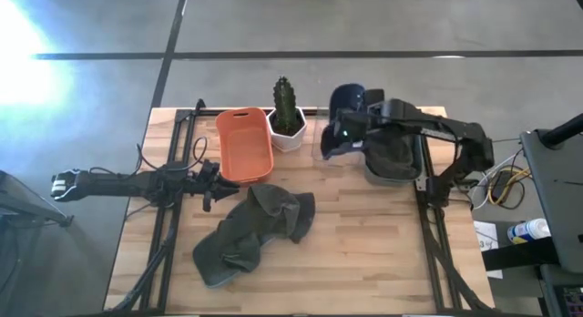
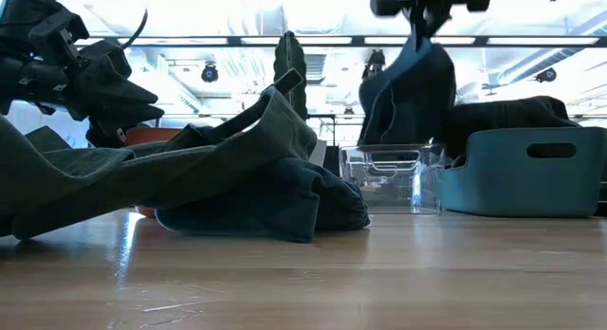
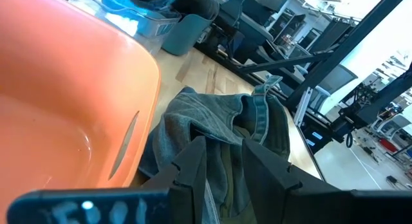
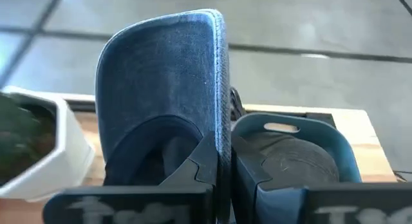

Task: Pick & Place hat
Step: Put the bottom blue cap into the transparent bin

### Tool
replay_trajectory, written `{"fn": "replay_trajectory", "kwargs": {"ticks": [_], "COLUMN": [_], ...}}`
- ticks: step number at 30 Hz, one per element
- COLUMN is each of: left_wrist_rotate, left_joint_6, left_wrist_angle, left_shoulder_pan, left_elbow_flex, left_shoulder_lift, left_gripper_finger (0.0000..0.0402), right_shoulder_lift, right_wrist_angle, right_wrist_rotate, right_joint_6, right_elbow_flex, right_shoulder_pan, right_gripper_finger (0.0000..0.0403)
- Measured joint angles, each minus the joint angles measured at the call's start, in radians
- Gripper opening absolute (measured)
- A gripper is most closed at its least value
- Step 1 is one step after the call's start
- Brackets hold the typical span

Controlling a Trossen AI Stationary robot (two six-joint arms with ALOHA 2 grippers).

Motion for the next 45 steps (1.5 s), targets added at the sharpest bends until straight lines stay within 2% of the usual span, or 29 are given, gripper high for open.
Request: {"fn": "replay_trajectory", "kwargs": {"ticks": [6,11,19,34,39,45], "left_wrist_rotate": [0.000,0.000,0.000,0.001,0.001,0.001], "left_joint_6": [0.000,0.000,0.000,0.000,0.000,0.000], "left_wrist_angle": [0.001,0.004,0.003,0.000,0.000,0.000], "left_shoulder_pan": [0.000,0.000,0.000,0.000,0.000,0.000], "left_elbow_flex": [0.000,0.000,0.000,0.000,0.000,0.000], "left_shoulder_lift": [0.000,0.000,0.000,0.000,0.000,0.000], "left_gripper_finger": [0.0094,0.0094,0.0094,0.0094,0.0094,0.0094], "right_shoulder_lift": [0.036,0.066,0.164,0.267,0.271,0.242], "right_wrist_angle": [0.128,0.258,0.298,0.337,0.332,0.329], "right_wrist_rotate": [-0.092,-0.148,-0.302,-0.462,-0.492,-0.490], "right_joint_6": [-0.149,-0.249,-0.264,-0.386,-0.459,-0.484], "right_elbow_flex": [-0.057,-0.067,-0.075,-0.078,-0.081,-0.082], "right_shoulder_pan": [-0.144,-0.210,-0.312,-0.329,-0.328,-0.309], "right_gripper_finger": [0.0013,0.0013,0.0013,0.0033,0.0062,0.0118]}}
